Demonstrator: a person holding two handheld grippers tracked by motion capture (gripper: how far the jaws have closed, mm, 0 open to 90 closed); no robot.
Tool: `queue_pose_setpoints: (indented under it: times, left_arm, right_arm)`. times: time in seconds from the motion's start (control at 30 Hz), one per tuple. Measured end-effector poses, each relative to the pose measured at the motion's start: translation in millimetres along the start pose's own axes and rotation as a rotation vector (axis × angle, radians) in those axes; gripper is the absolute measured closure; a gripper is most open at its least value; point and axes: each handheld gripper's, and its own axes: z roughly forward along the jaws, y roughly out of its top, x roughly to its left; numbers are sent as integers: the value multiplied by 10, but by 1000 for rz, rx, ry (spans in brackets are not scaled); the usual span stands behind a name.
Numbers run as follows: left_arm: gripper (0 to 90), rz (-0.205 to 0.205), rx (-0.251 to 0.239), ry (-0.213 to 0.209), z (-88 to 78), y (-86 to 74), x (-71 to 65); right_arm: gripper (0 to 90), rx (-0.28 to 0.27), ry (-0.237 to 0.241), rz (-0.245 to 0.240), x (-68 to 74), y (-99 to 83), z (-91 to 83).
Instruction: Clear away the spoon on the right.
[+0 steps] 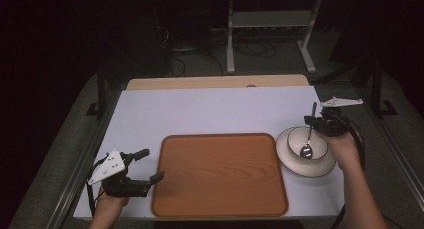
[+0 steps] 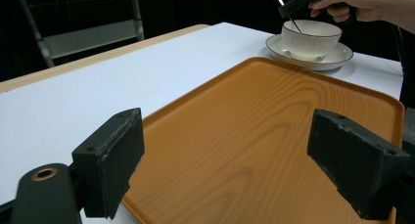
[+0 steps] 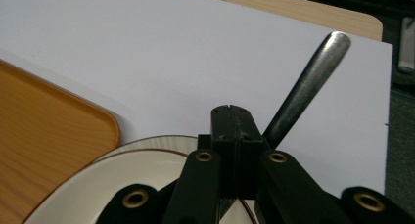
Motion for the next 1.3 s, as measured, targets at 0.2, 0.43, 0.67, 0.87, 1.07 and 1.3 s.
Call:
queue_pose_setpoints:
  times: [0.2,0.43,0.67,0.87,1.07,1.3]
  left_arm:
    - [136,2,-1,0,-1,3,-5]
    - [136,2,-2,-1,-3,5,-4]
    - [136,4,-5,0,-10,7,-5]
    - [136,5,-5,1,-12,9,-7]
    - [136,5,-8,1,-13,11,-9]
    - [136,9,-5,-2,-7,12,-11]
  right_arm:
    - [893,0,-16,12,-42,-55,-59]
    - [893,1,-29,21,-69,-88,-113]
    - [893,2,-45,38,-105,-125,-169]
    - [892,-3,-59,55,-156,-176,-245]
    - [892,-3,-67,60,-176,-219,-314]
    - [892,10,-81,51,-171,-255,-361]
